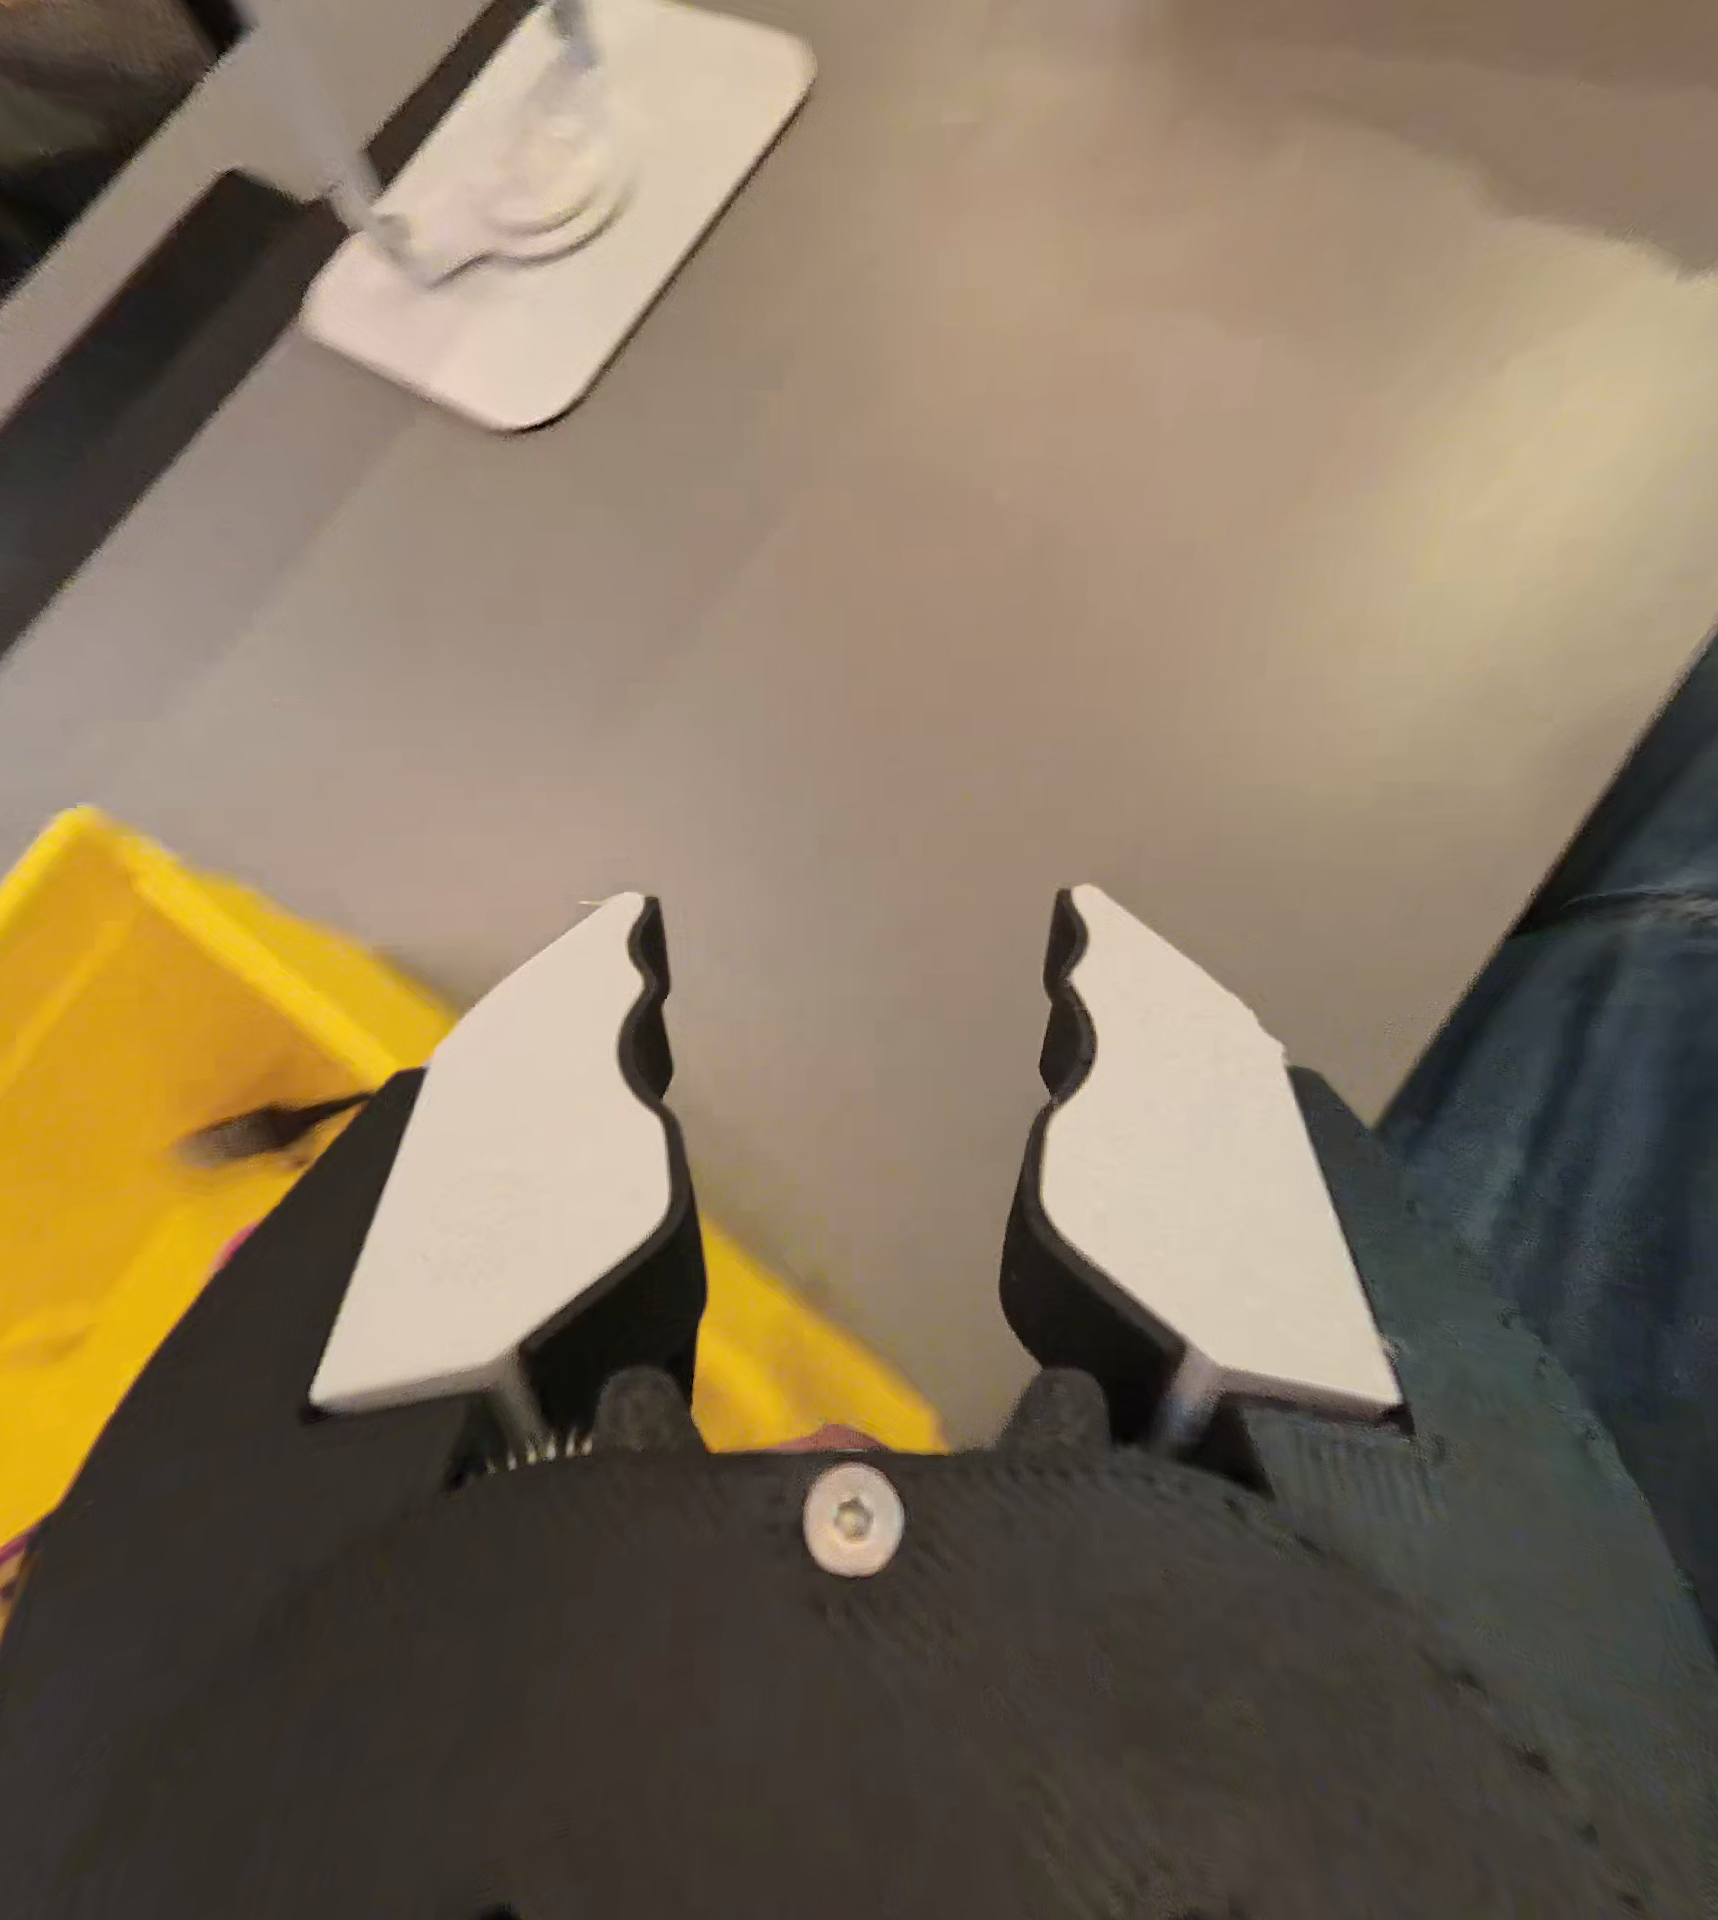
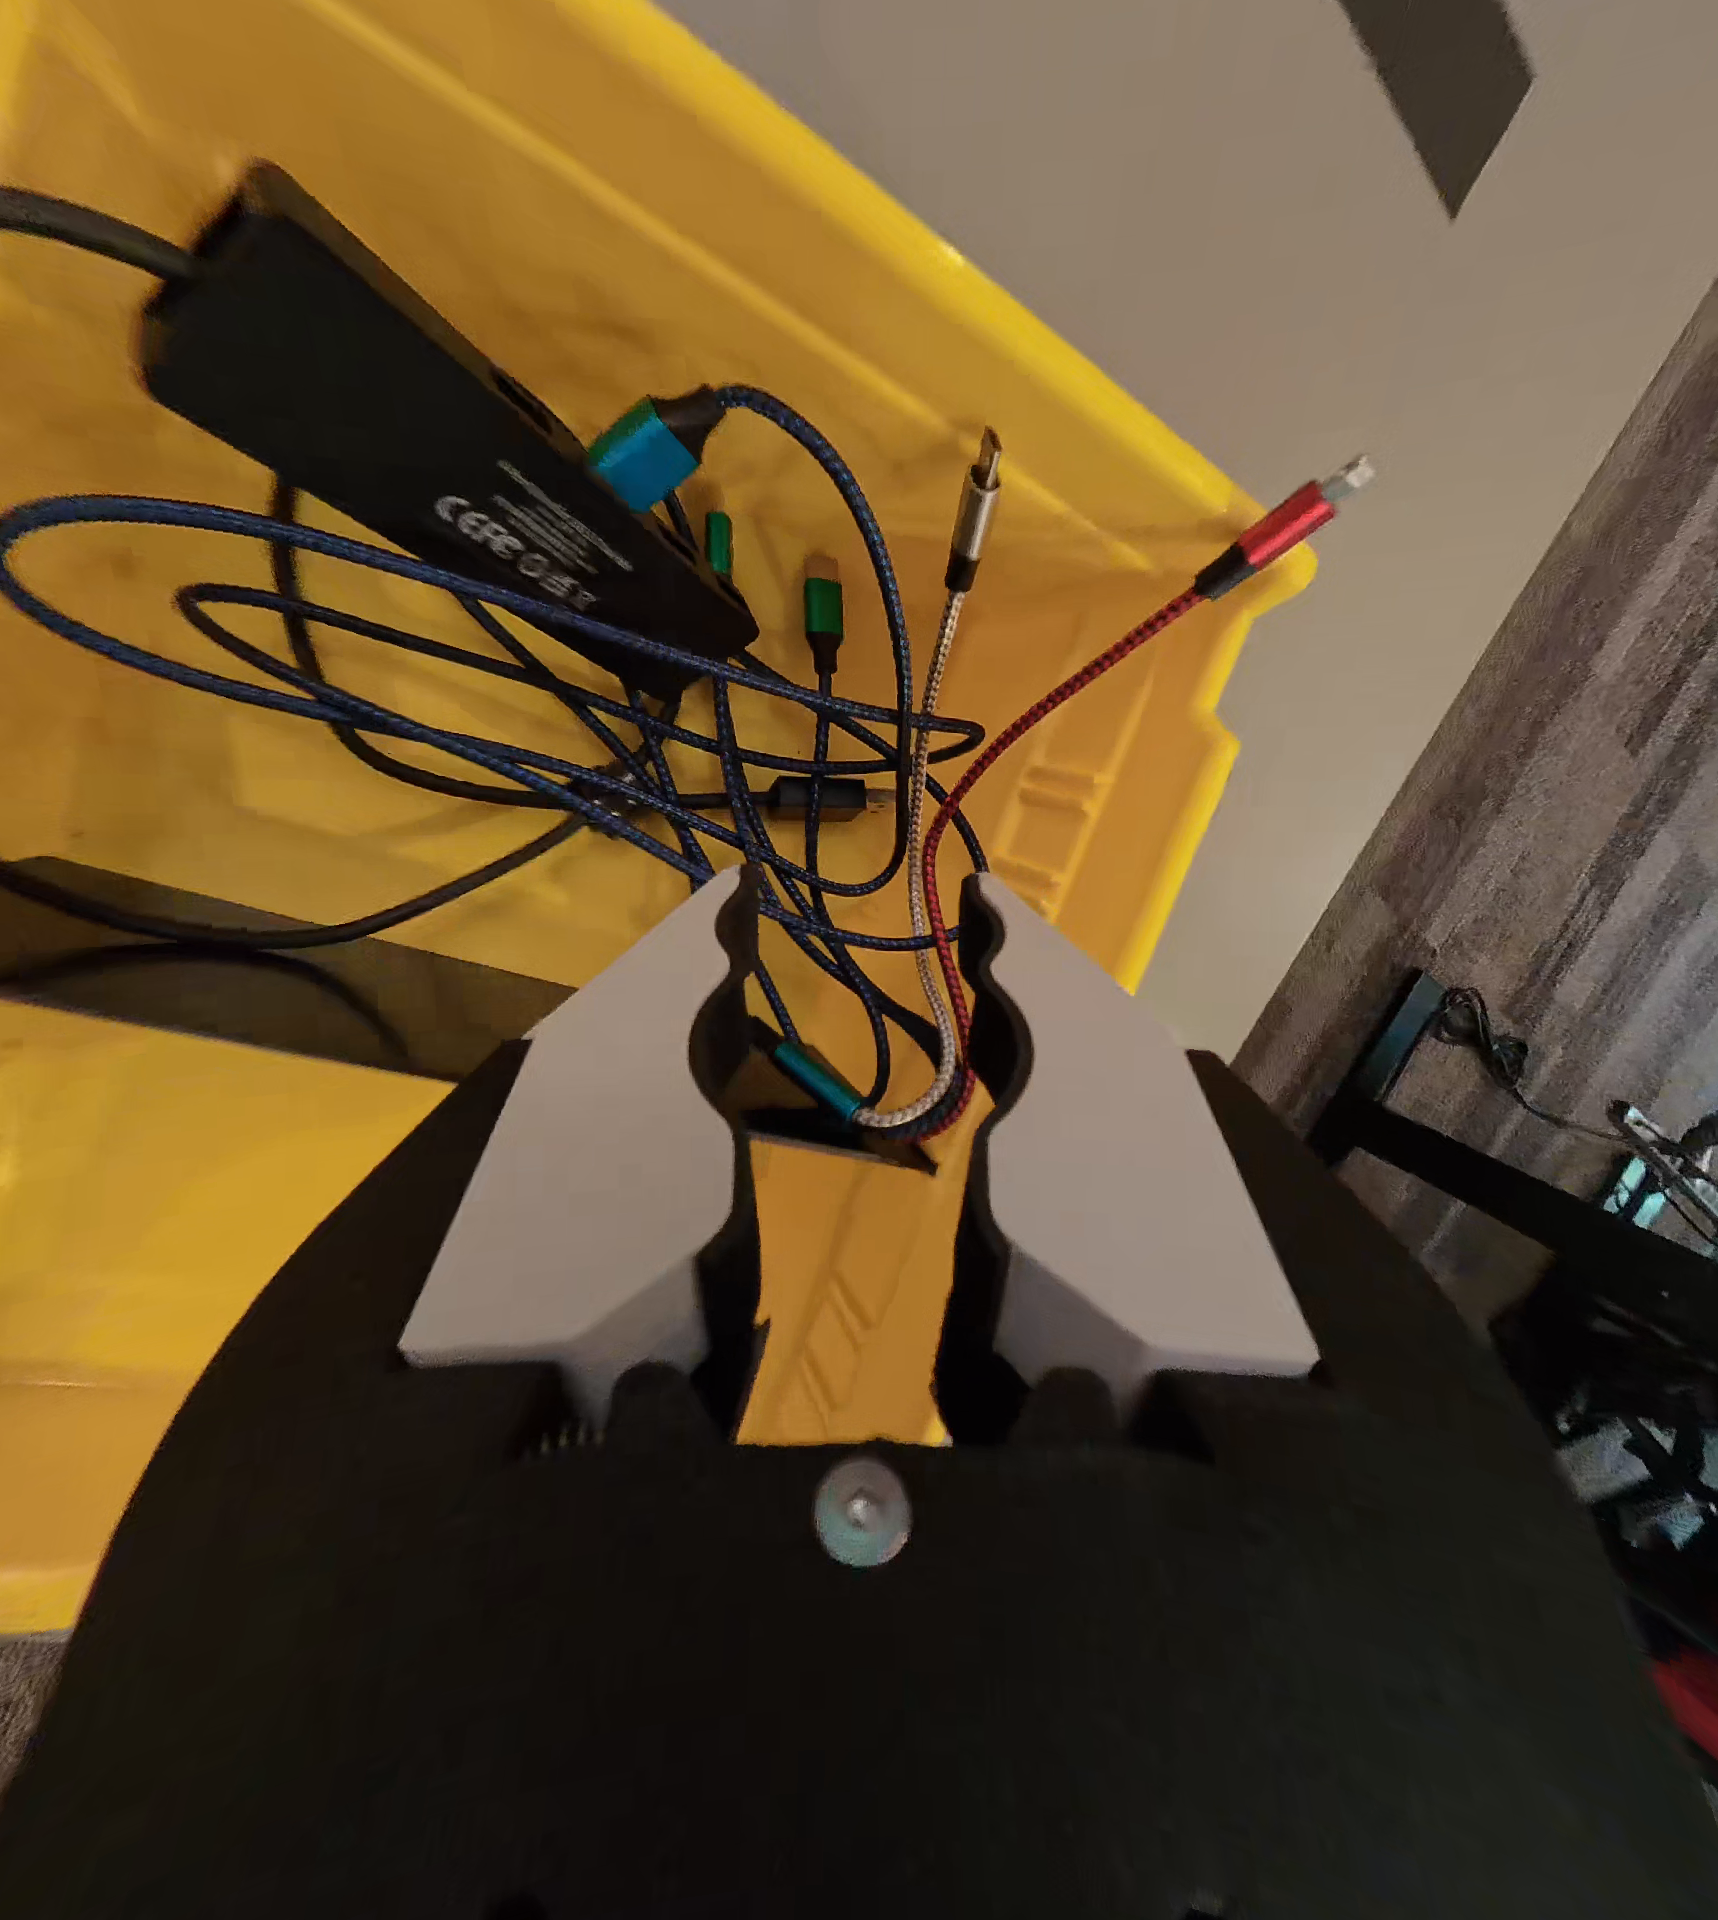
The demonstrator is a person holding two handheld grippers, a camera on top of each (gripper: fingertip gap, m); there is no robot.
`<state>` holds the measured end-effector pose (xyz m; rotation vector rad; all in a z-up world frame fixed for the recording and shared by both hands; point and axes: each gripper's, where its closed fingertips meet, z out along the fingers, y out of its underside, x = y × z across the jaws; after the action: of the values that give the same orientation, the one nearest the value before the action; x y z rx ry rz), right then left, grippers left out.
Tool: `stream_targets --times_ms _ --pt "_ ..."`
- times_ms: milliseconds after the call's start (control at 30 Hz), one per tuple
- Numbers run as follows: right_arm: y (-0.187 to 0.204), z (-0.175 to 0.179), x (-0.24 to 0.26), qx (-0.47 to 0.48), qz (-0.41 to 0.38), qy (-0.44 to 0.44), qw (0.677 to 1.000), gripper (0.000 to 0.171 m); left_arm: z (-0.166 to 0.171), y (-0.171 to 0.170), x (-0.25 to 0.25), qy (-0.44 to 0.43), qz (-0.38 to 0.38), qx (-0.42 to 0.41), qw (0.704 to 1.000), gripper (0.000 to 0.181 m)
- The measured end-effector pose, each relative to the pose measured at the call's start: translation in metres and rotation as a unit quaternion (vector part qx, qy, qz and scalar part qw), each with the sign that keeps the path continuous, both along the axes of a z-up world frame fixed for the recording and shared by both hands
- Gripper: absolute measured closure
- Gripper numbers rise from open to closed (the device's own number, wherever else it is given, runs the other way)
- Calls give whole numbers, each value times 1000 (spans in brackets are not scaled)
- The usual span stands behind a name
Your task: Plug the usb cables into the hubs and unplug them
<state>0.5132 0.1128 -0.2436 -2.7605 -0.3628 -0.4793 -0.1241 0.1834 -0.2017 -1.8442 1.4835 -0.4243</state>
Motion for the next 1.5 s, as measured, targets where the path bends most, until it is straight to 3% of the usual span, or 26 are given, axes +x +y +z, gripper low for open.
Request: stream_targets --times_ms 233,333,400,600,700,800,900,967,1067,1333,1500 --pt "1 55 -40 111 24 -6 993 149 47 113 -103 161 52 102 980 124" --pt "-1 82 -62 160 37 -15 986 154 27 155 -137 270 22 64 961 127" --pt "-6 90 -75 172 43 -12 984 155 2 165 -148 326 -34 26 944 127" --pt "-16 104 -112 194 67 -17 979 158 -64 182 -172 406 -144 -69 900 133" --pt "-16 115 -130 207 77 -21 975 159 -83 173 -173 405 -181 -133 886 136" --pt "-14 120 -142 208 81 -20 975 159 -93 168 -172 421 -212 -145 870 138" --pt "-9 117 -158 212 89 -2 973 158 -111 171 -183 473 -222 -138 842 120" --pt "-6 115 -166 212 92 1 973 159 -122 174 -192 516 -220 -133 817 117" --pt "-2 114 -177 216 101 3 971 160 -123 168 -184 500 -226 -146 823 142" --pt "3 116 -188 221 108 3 969 161 -121 159 -186 499 -232 -180 815 147" --pt "1 115 -189 224 109 3 969 162 -108 160 -182 465 -223 -176 839 148"
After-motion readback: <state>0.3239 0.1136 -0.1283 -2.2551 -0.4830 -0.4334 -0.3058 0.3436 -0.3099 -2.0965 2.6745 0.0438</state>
